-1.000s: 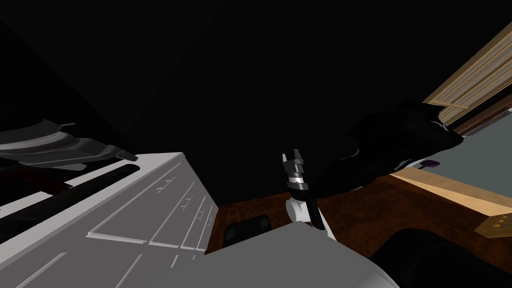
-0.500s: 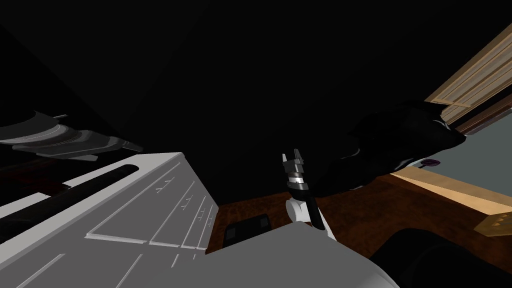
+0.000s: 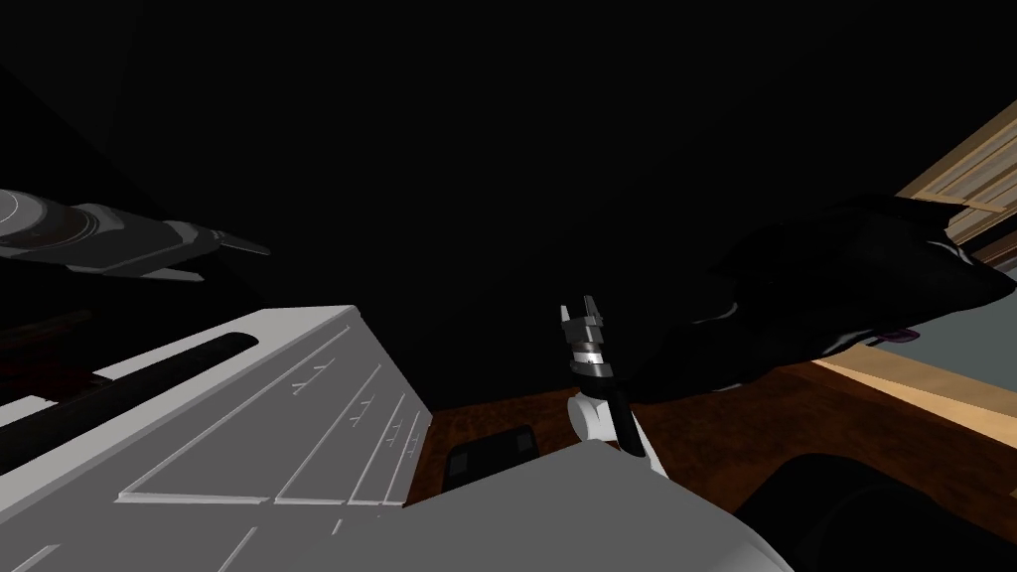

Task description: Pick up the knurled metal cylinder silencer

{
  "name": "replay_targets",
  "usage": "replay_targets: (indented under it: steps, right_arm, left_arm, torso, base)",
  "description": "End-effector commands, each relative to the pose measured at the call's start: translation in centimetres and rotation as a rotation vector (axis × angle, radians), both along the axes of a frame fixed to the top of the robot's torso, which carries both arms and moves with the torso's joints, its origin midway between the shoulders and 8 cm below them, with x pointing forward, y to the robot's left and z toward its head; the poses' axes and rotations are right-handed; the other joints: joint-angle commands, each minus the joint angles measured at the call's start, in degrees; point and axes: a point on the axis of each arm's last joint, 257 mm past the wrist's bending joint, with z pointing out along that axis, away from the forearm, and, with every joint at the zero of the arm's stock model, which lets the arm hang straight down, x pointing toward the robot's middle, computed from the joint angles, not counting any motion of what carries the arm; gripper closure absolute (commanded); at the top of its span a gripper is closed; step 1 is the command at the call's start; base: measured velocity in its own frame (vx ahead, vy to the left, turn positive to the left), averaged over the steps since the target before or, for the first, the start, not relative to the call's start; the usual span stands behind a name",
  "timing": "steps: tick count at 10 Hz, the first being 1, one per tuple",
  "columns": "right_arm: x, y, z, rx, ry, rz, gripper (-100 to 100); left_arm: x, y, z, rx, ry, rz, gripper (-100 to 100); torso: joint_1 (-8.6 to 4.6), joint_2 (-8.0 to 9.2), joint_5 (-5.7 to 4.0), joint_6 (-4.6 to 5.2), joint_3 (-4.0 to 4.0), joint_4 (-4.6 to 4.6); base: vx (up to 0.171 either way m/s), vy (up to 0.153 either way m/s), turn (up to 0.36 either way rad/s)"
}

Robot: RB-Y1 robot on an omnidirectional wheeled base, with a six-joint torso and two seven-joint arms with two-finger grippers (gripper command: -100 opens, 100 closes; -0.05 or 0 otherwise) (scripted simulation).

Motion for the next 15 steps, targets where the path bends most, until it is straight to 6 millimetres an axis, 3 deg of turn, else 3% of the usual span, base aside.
replay_targets:
  steps: [1,5,6,7,9,10,11,12,13,15]
  right_arm:
    - [0.0,0.0,0.0,0.000,0.000,0.000,0]
    - [0.0,0.0,0.0,0.000,0.000,0.000,0]
    - [0.0,0.0,0.0,0.000,0.000,0.000,0]
    - [0.0,0.0,0.0,0.000,0.000,0.000,0]
    - [0.0,0.0,0.0,0.000,0.000,0.000,0]
    - [0.0,0.0,0.0,0.000,0.000,0.000,0]
    - [0.0,0.0,0.0,0.000,0.000,0.000,0]
    - [0.0,0.0,0.0,0.000,0.000,0.000,0]
    - [0.0,0.0,0.0,0.000,0.000,0.000,0]
    - [0.0,0.0,0.0,0.000,0.000,0.000,0]
  left_arm:
    - [0.7,-0.2,1.1,-0.034,-0.053,0.030,-100]
    - [2.2,0.8,3.5,-0.037,-0.168,0.080,-100]
    - [2.0,0.0,6.5,-0.196,-0.244,0.089,-100]
    - [2.2,0.4,9.0,-0.272,-0.324,0.100,-100]
    - [1.9,-1.0,13.0,-0.415,-0.444,0.064,-100]
    - [2.1,-1.4,12.7,-0.493,-0.457,0.056,-100]
    - [1.7,-1.8,14.3,-0.549,-0.508,0.030,-100]
    - [1.5,-2.4,15.7,-0.567,-0.535,0.011,-100]
    - [1.7,-2.0,14.6,-0.564,-0.516,0.025,-100]
    - [1.3,-2.8,16.7,-0.570,-0.553,-0.002,-100]
  torso:
    - [0.00,0.00,0.00,0.00,0.00,0.00]
    - [0.04,0.02,0.02,-0.01,0.02,0.01]
    - [0.04,0.01,0.02,-0.01,0.01,0.01]
    - [0.69,0.20,0.14,-0.02,0.12,0.06]
    - [0.65,0.20,0.21,-0.05,0.13,0.07]
    - [0.32,0.13,0.12,-0.04,0.09,0.05]
    - [0.09,0.08,0.06,-0.02,0.06,0.03]
    - [0.00,0.04,0.02,-0.02,0.03,0.02]
    - [-0.03,0.02,0.00,0.00,0.02,0.01]
    - [0.00,0.01,0.01,0.00,0.01,0.00]
  base:
    - [-0.017,0.011,0.000]
    - [-0.004,0.004,0.001]
    - [-0.065,0.201,-0.024]
    - [-0.066,0.238,-0.048]
    - [-0.019,0.077,0.002]
    - [-0.003,-0.016,0.009]
    - [0.002,-0.024,0.001]
    - [0.002,-0.017,0.001]
    - [0.002,-0.007,-0.003]
    - [0.000,0.000,0.000]
